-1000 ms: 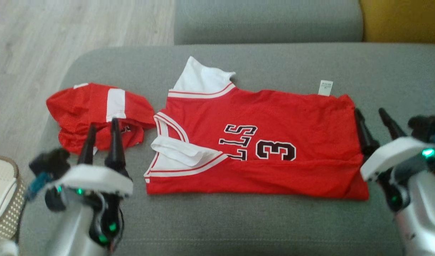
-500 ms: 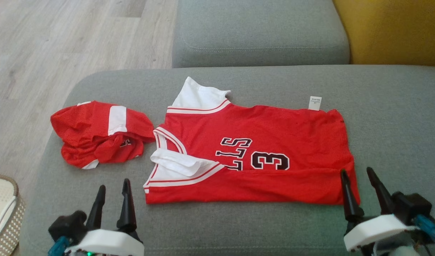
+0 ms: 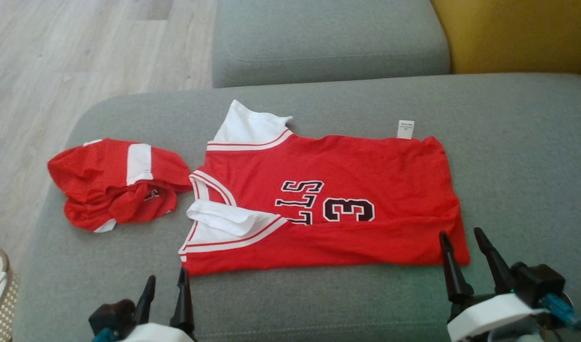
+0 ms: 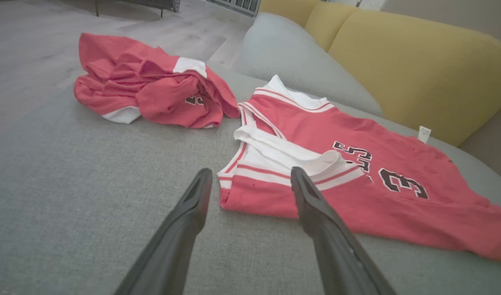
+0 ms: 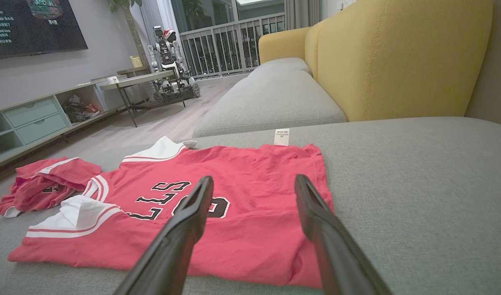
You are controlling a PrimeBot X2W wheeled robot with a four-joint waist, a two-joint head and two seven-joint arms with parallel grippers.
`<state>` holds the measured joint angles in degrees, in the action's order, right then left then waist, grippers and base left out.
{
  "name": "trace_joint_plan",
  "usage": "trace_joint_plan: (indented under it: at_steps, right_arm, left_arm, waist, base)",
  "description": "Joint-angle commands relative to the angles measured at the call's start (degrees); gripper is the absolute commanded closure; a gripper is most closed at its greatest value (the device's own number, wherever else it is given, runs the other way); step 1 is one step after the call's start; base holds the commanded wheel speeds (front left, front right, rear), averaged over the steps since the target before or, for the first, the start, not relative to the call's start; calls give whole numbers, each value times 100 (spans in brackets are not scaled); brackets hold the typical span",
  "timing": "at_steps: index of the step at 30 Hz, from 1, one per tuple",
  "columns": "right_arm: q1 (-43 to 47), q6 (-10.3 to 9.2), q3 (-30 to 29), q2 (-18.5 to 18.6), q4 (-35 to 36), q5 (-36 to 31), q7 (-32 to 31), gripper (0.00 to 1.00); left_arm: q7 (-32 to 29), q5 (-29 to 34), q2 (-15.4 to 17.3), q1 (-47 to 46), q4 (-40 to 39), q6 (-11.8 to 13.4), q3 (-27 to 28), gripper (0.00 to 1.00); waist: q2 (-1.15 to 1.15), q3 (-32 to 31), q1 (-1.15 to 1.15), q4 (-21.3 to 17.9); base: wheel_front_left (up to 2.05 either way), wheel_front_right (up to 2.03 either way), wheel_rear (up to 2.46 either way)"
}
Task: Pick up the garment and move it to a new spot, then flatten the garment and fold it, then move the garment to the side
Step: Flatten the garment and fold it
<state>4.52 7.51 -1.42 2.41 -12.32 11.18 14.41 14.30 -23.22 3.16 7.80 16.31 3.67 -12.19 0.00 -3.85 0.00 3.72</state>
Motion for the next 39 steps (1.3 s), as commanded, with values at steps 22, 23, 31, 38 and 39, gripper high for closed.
trace_joint_plan:
  at_steps: [22, 23, 31, 38, 39]
  right_arm:
    - [-597, -2, 280, 47, 420, -22, 59, 0]
    - [-599, -2, 268, 47, 422, -21, 59, 0]
    - [-642, -2, 297, 47, 233, 53, 42, 0]
    - [-898, -2, 36, 47, -497, 688, -201, 0]
    - [-964, -2, -20, 47, -677, 795, -239, 0]
  left_arm:
    - [70, -1090, -28, -2026, 2673, 175, 101, 0]
    - [70, -1124, -28, -2052, 2707, 178, 112, 0]
    - [70, -1299, -28, -2189, 2904, 7, -28, 100]
    - [70, -1111, -28, -2141, 2285, -95, -175, 100]
    - [70, -1047, -28, -2096, 2145, -94, -195, 100]
  waist:
    - [0, 654, 0, -706]
    - [0, 672, 0, -709]
    - [0, 762, 0, -595]
    - [0, 822, 0, -303]
    - [0, 827, 0, -257]
  base:
    - [0, 0, 0]
    - [0, 0, 0]
    - [0, 0, 0]
    - [0, 0, 0]
    - [0, 0, 0]
